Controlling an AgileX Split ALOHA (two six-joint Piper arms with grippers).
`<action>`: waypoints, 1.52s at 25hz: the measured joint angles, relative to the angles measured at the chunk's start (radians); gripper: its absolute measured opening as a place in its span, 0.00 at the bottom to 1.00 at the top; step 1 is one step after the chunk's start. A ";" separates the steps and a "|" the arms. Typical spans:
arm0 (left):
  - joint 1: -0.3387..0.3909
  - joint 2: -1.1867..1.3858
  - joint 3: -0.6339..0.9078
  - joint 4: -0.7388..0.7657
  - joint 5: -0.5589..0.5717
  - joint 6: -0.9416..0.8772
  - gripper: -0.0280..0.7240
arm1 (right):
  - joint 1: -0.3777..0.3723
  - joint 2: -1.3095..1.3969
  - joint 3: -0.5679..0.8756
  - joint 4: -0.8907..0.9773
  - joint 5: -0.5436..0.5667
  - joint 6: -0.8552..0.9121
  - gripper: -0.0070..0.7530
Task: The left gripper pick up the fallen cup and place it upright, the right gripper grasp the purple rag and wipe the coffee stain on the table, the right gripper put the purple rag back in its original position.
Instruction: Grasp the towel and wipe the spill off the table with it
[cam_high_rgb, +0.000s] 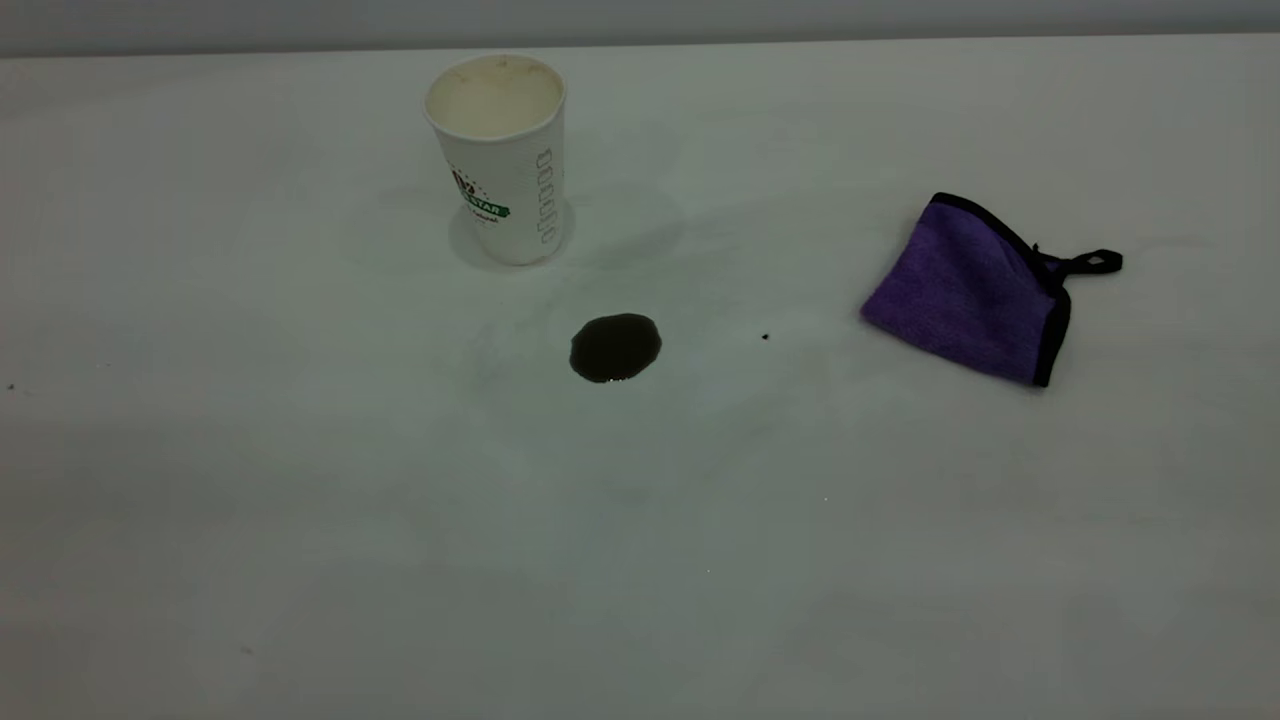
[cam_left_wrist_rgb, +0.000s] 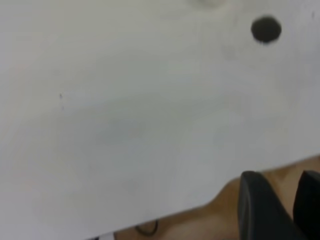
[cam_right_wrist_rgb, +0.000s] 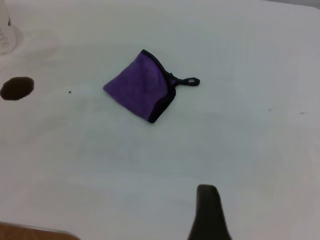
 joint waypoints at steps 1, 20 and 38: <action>0.000 -0.025 0.000 0.006 0.001 -0.018 0.35 | 0.000 0.000 0.000 0.000 0.000 0.000 0.78; 0.008 -0.179 0.024 0.134 0.049 -0.162 0.35 | 0.000 0.000 0.000 0.000 0.000 0.000 0.78; 0.008 -0.179 0.024 0.134 0.049 -0.162 0.35 | 0.000 0.000 0.000 0.000 0.000 0.000 0.78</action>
